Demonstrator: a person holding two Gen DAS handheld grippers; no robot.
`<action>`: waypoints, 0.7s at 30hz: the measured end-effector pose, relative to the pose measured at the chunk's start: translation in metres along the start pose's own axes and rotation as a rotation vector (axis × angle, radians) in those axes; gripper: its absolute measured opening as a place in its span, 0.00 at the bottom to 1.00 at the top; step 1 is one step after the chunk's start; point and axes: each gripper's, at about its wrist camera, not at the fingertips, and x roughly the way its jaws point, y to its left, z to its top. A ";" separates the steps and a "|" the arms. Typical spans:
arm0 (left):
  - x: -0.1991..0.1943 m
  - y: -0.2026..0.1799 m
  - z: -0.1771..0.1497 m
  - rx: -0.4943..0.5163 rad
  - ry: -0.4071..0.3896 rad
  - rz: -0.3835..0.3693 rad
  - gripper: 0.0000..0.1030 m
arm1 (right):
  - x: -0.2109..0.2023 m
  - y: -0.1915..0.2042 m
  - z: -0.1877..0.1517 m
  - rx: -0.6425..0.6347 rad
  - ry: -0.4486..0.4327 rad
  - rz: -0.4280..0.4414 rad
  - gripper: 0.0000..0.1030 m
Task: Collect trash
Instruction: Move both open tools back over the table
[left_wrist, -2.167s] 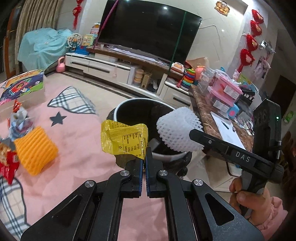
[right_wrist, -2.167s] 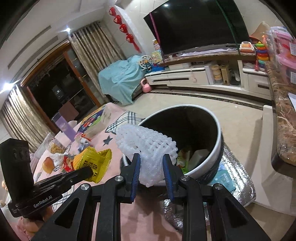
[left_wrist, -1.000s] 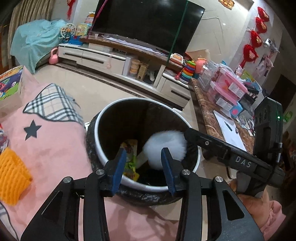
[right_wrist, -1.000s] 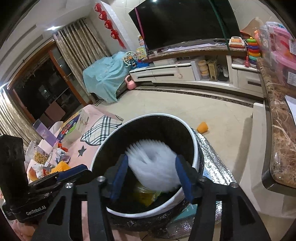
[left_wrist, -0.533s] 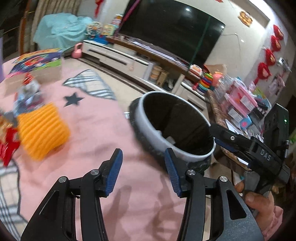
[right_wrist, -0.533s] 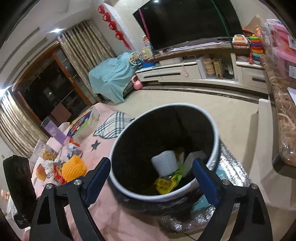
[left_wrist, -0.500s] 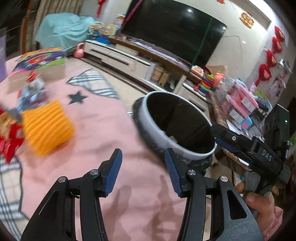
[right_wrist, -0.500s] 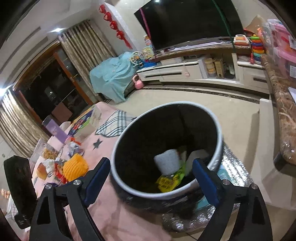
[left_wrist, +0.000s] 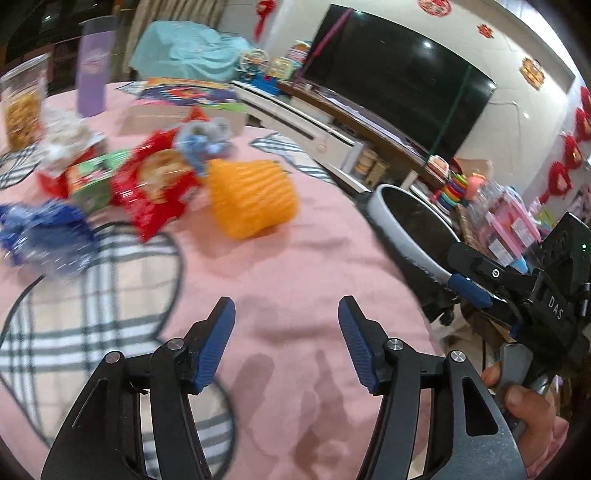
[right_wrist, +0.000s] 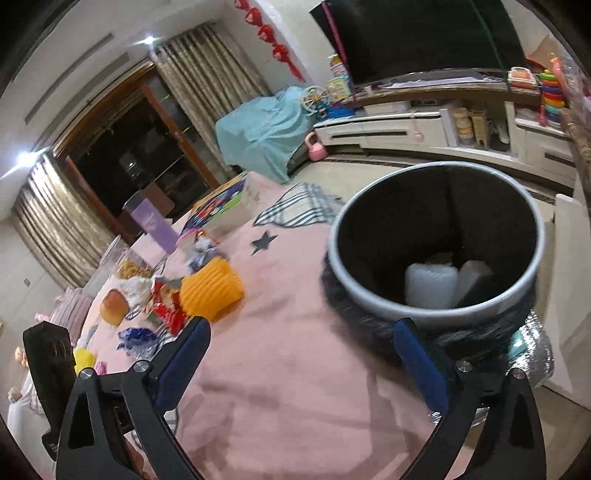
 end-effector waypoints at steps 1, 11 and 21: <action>-0.003 0.004 -0.002 -0.007 -0.003 0.006 0.59 | 0.002 0.004 -0.002 -0.006 0.006 0.004 0.97; -0.033 0.058 -0.017 -0.120 -0.038 0.079 0.63 | 0.032 0.049 -0.025 -0.067 0.086 0.053 0.97; -0.048 0.101 -0.019 -0.222 -0.069 0.154 0.64 | 0.056 0.077 -0.031 -0.118 0.126 0.086 0.97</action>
